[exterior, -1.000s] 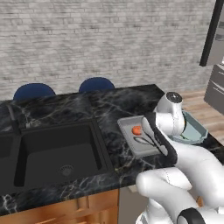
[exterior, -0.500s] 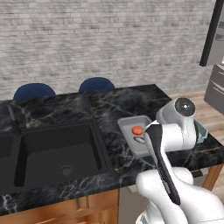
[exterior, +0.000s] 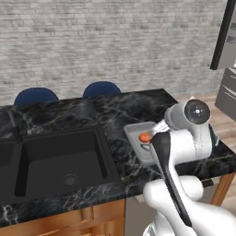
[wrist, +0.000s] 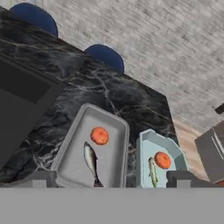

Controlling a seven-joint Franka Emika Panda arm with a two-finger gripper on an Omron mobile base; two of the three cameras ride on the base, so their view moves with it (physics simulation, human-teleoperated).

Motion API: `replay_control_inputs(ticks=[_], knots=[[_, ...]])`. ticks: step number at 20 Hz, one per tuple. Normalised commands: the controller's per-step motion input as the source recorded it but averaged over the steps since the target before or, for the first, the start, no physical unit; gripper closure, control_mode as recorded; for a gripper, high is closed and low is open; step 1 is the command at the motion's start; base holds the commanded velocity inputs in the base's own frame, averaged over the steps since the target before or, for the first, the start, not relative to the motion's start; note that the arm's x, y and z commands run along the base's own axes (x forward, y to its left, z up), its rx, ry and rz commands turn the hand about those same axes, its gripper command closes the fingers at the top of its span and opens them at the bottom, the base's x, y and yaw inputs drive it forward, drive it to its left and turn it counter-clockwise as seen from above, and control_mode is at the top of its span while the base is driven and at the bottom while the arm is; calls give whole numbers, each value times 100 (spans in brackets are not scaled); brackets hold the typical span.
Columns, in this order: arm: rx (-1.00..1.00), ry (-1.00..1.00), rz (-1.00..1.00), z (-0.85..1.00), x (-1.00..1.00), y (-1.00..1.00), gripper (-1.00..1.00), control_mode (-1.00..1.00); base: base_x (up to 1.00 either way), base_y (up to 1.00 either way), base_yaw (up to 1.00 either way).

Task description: Place one squash and one fish in each tupperware on the nearby counter, to pack two identical lunches.

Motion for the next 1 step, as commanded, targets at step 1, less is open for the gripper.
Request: replay_control_inputs(ticks=[1], knots=[[-3,-15,0,9,-18,6,-100,-100,0,0,0]])
